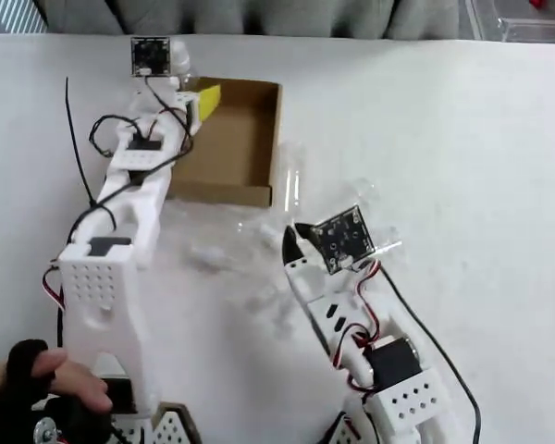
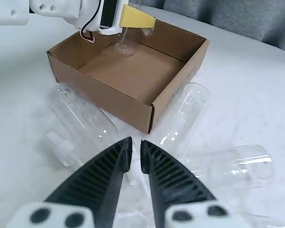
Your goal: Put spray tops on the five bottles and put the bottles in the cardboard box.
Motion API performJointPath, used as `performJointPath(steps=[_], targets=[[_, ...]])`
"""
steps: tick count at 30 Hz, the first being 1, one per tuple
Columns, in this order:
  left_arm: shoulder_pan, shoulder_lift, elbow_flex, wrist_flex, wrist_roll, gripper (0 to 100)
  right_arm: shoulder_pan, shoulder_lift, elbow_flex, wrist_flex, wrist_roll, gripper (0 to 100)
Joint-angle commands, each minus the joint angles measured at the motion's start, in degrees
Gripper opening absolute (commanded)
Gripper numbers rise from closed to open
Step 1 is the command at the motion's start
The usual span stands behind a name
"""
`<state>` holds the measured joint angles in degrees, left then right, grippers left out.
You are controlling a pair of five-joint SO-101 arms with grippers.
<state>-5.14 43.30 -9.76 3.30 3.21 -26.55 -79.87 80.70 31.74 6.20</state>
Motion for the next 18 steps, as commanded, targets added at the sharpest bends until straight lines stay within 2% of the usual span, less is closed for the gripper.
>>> performJointPath(steps=[1, 10, 18], targets=[[-0.75, -1.63, -2.99, 0.53, 0.79, 35, 0.22, -0.84, -0.44, -0.40, 0.79, 1.5], [-0.84, -2.24, -3.43, 4.13, 0.79, 35, 0.22, -0.84, -0.53, -0.40, 0.79, 1.5], [-1.36, -11.03, 3.34, 5.89, 0.79, 35, 0.48, -0.84, -0.62, -0.48, 0.79, 1.5]])
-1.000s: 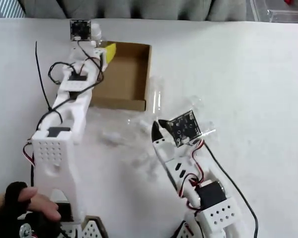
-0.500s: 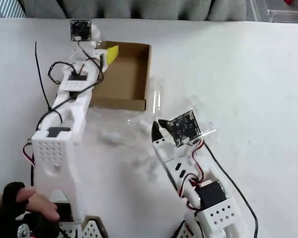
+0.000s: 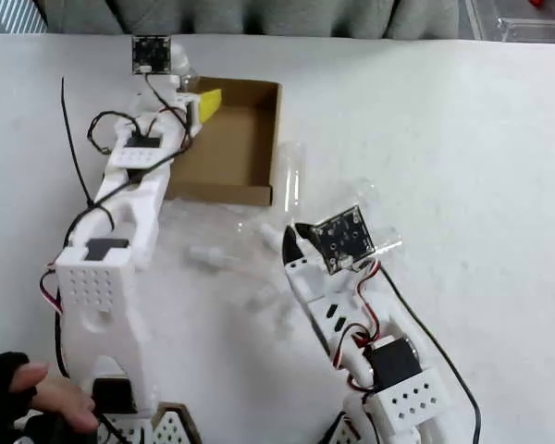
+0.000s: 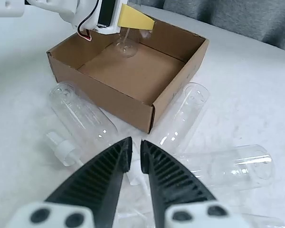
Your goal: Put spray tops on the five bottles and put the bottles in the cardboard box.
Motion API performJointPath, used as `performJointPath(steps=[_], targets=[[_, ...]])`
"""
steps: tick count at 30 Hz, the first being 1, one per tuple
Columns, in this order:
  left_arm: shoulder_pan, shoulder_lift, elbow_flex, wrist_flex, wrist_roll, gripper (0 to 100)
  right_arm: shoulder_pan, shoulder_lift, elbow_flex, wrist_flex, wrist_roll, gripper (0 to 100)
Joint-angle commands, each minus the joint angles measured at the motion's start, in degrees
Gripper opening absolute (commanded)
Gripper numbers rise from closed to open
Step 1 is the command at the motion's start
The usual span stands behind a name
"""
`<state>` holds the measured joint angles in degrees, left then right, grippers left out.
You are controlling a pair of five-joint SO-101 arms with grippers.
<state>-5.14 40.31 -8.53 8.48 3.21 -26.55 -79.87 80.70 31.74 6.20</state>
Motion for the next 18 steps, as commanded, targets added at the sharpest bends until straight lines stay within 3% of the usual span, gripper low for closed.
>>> performJointPath(steps=[1, 12, 18], targets=[[-1.36, -9.01, 3.16, 0.70, 0.62, 35, 0.48, -0.84, -0.62, -0.48, 0.79, 1.5], [-1.45, -21.05, 14.68, 0.88, 0.44, 35, 0.48, -0.84, -0.62, -0.40, 0.79, 1.5], [-1.45, -32.75, 21.01, 10.29, 0.26, 35, 0.48, -0.84, -0.62, -0.40, 0.79, 1.5]])
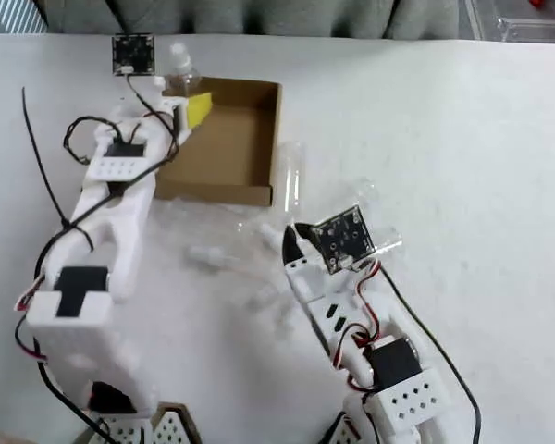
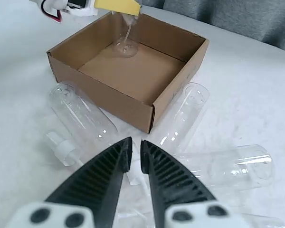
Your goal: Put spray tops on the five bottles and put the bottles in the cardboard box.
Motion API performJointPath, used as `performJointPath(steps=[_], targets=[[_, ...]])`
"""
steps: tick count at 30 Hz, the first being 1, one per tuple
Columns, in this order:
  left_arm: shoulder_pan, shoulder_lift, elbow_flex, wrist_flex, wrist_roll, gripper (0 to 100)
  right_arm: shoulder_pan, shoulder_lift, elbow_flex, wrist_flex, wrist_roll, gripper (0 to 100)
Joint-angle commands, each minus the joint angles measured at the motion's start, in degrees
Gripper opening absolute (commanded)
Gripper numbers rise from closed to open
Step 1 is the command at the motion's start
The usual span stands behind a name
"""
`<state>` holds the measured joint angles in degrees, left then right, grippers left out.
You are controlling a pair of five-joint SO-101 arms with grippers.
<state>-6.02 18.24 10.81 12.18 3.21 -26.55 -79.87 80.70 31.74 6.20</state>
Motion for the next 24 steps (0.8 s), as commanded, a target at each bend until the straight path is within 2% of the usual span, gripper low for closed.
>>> performJointPath(steps=[1, 5, 16, 22, 24], targets=[[-0.57, -12.79, 2.73, 8.97, 0.18, 35, 0.57, -0.84, -0.62, -0.40, 0.79, 1.5], [-1.10, -21.14, 6.24, 18.02, -2.11, 35, 0.57, -0.84, -0.62, -0.31, 0.79, 1.5], [-1.10, -44.97, 18.73, 44.92, -2.02, 35, 0.57, -0.84, -0.53, -0.04, 0.79, 1.5], [-0.92, -60.88, 29.10, 52.75, -2.46, 34, 0.57, -0.84, -0.53, -0.04, 0.79, 1.5], [-0.92, -65.54, 32.88, 52.92, -2.46, 29, 0.57, -0.84, -0.44, -0.04, 0.79, 1.5]])
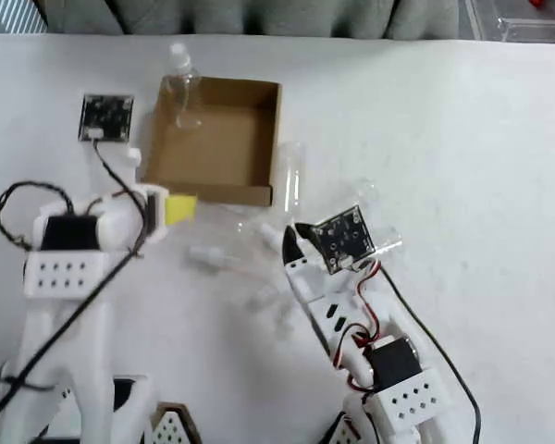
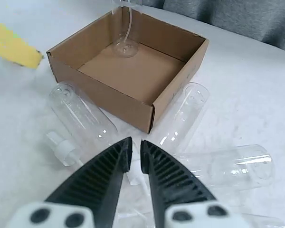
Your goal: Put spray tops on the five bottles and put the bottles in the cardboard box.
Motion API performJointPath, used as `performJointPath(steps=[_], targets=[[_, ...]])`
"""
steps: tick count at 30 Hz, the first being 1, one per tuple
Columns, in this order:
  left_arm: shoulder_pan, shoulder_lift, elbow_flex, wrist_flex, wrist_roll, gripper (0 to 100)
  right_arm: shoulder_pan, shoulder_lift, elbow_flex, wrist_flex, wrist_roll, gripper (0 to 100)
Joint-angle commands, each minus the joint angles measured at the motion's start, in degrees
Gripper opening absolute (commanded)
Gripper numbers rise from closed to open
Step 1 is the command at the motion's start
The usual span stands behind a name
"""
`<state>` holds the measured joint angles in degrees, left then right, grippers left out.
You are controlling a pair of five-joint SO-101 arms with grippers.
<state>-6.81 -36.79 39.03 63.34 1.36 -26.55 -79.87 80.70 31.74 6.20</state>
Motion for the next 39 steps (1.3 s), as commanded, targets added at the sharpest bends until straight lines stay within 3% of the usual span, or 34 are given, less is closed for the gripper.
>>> performJointPath(steps=[1, 6, 10, 16, 23, 29, 35, 39], targets=[[-0.04, -12.62, 6.33, 1.67, -0.62, 25, 0.57, -0.84, -0.44, 0.04, 0.79, 1.5], [3.21, -19.74, 12.04, -0.70, -4.48, 1, 0.57, -0.84, -0.44, 0.04, 0.79, 1.5], [6.46, -20.97, 14.33, -0.79, -16.26, 6, 0.66, -0.84, -0.44, 0.04, 0.79, 1.5], [11.91, -16.57, 12.40, -2.46, -41.76, 2, 0.66, -0.84, -0.44, 0.04, 0.79, 1.5], [13.67, 4.35, -2.55, -2.02, -45.54, 2, 0.66, -0.84, -0.44, 0.04, 0.79, 1.5], [16.31, 19.38, -9.23, 2.73, -63.21, 2, 0.66, -0.84, -0.44, 0.04, 0.79, 1.5], [18.42, 20.79, -9.67, 6.15, -67.78, 3, 0.66, -0.84, -0.44, 0.04, 0.79, 1.5], [17.89, 21.23, -12.48, 12.40, -81.14, 9, 0.66, -0.84, -0.44, 0.04, 0.79, 1.5]])
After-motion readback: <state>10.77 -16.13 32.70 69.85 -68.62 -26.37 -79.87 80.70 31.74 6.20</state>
